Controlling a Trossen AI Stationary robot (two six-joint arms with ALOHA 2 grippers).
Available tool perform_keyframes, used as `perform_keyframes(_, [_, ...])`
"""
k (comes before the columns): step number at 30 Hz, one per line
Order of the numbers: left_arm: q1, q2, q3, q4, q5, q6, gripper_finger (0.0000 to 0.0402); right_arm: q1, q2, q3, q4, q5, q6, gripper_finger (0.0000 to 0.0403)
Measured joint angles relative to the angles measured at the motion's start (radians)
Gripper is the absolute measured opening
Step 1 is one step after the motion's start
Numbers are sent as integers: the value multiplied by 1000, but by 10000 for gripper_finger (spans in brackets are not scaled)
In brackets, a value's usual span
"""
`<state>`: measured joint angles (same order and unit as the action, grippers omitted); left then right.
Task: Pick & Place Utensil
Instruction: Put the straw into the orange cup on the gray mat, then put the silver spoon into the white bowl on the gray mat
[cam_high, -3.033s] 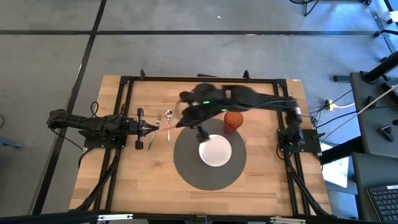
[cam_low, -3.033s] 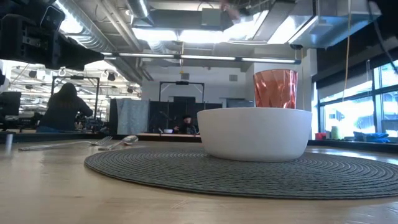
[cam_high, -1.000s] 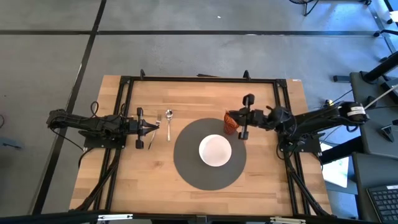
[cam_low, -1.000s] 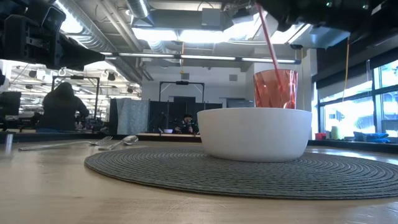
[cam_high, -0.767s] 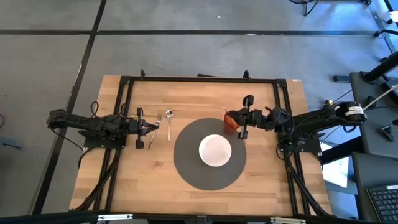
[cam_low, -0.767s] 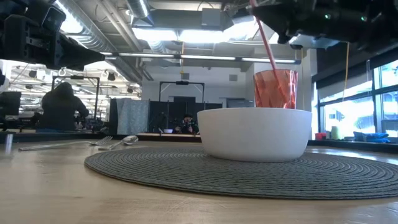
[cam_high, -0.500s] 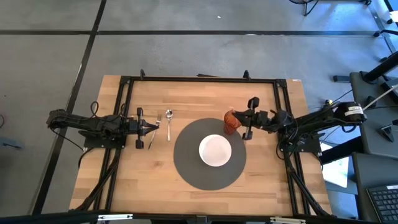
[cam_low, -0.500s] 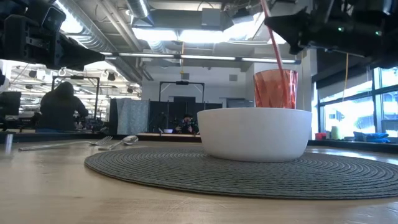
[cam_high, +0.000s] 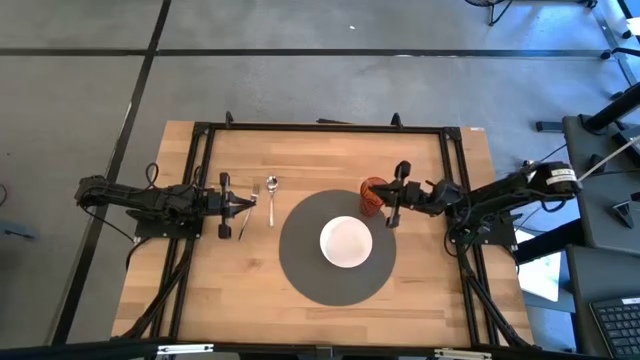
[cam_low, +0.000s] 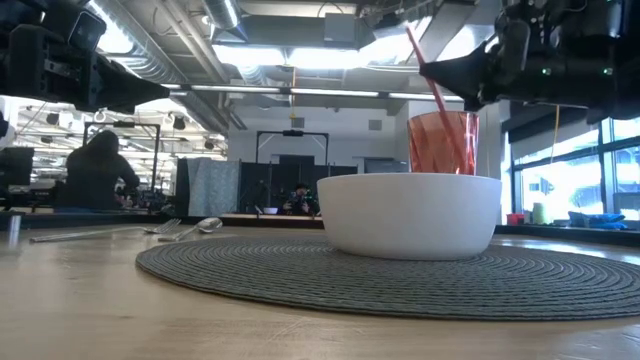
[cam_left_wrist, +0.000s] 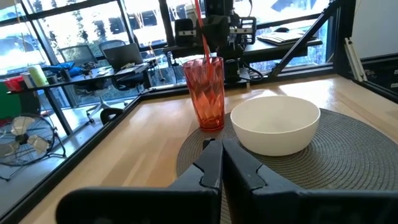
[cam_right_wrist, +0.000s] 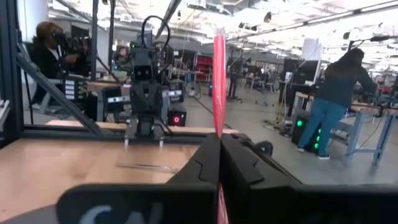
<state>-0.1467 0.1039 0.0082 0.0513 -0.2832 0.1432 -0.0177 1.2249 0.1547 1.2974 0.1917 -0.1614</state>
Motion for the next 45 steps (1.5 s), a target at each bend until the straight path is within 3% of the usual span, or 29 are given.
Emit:
perform_keyframes(12, [0,0,0,0,-3,0,1,0,56,0,20,0,18,14])
perform_keyframes(28, [0,0,0,0,-3,0,1,7,24,0,126,1,20,167])
perform_keyframes(34, [0,0,0,0,-3,-1,6,79,-156,0,2,4,-2,181])
perform_keyframes(36, [0,0,0,0,-3,0,7,127,-254,0,-94,61,-62,176])
perform_keyframes(41, [0,0,0,1,-3,0,6,248,-531,0,-444,263,-154,150])
perform_keyframes(45, [0,0,0,0,-3,0,3,314,-709,0,-768,313,-123,100])
